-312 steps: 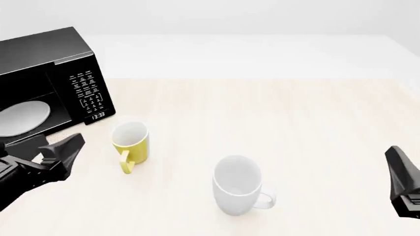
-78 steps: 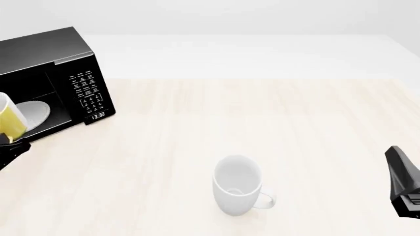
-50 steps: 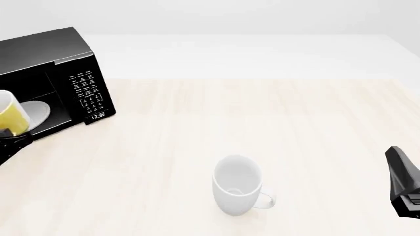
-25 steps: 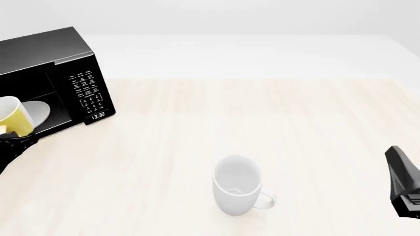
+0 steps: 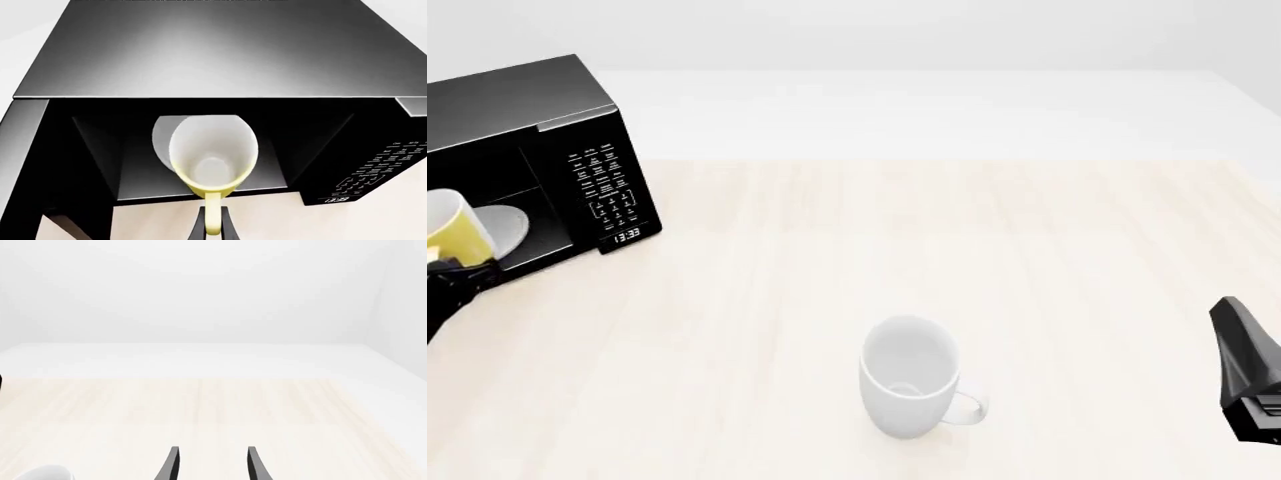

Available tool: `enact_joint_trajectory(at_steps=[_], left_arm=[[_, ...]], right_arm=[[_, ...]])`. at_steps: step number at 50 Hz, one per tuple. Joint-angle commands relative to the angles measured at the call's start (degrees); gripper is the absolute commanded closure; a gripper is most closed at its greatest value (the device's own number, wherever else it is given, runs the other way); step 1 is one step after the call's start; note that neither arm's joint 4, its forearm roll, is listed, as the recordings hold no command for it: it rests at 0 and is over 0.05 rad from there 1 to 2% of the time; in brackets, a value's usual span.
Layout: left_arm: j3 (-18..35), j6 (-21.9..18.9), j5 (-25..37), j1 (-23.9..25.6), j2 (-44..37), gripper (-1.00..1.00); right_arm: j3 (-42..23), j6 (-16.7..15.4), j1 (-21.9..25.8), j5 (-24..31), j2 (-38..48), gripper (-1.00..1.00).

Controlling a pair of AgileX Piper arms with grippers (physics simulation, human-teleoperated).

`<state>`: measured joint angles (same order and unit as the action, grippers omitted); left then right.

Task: Put the yellow and white mug in the microwave and close it.

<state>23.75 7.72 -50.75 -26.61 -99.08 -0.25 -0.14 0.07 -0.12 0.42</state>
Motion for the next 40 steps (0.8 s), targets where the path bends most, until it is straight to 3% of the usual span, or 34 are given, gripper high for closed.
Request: enact_joint_trajectory(at_steps=[1,40], left_arm=[[2.7,0.4,0.7,-0.5,-1.6,1.0],[11.9,2.0,4.4,-1.8,-4.9,1.0]], right_arm=[[0.0,0.0,0.0,0.0,0.0,-1.0],[0.0,0.0,0.0,0.0,0.0,-1.0]])
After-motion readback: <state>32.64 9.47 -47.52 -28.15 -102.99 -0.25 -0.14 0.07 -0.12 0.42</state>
